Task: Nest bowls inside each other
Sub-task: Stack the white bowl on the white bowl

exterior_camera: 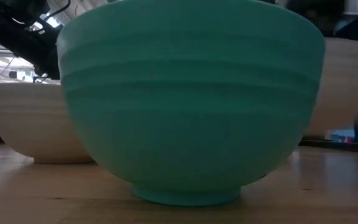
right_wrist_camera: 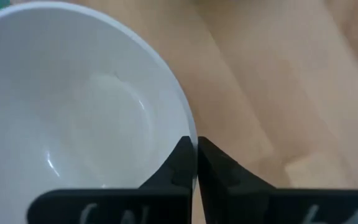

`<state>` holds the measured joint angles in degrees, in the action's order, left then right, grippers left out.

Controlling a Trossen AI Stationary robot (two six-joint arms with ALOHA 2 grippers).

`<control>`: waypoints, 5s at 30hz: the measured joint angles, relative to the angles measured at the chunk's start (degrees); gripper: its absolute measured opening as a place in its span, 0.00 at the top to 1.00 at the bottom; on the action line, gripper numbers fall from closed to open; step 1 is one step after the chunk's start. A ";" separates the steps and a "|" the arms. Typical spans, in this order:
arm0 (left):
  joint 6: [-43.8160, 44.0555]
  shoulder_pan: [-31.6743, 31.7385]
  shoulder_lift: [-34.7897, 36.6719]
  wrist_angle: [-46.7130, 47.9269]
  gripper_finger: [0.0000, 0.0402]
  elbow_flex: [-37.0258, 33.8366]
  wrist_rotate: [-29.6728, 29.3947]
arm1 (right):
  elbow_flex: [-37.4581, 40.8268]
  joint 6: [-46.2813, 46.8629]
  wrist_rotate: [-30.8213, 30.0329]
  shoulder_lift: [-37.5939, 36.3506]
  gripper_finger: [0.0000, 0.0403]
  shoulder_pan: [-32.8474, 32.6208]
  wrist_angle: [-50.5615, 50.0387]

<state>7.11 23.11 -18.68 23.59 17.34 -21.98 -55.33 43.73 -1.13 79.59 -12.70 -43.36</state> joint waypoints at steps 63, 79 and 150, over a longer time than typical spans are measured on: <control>0.26 0.02 0.00 0.81 0.62 0.00 0.36 | -39.75 -35.09 -5.62 14.83 0.49 18.66 -7.56; 0.26 0.02 0.00 -0.63 0.62 0.00 0.50 | -8.02 -28.42 -19.85 -16.02 0.49 12.23 4.97; 19.37 -2.14 -49.34 26.78 0.62 25.42 16.90 | 24.41 -26.93 -18.24 -34.38 0.49 14.56 39.62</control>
<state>26.48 20.97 -68.02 50.37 42.76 -5.07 -30.92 16.81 -19.37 45.21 1.87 -3.74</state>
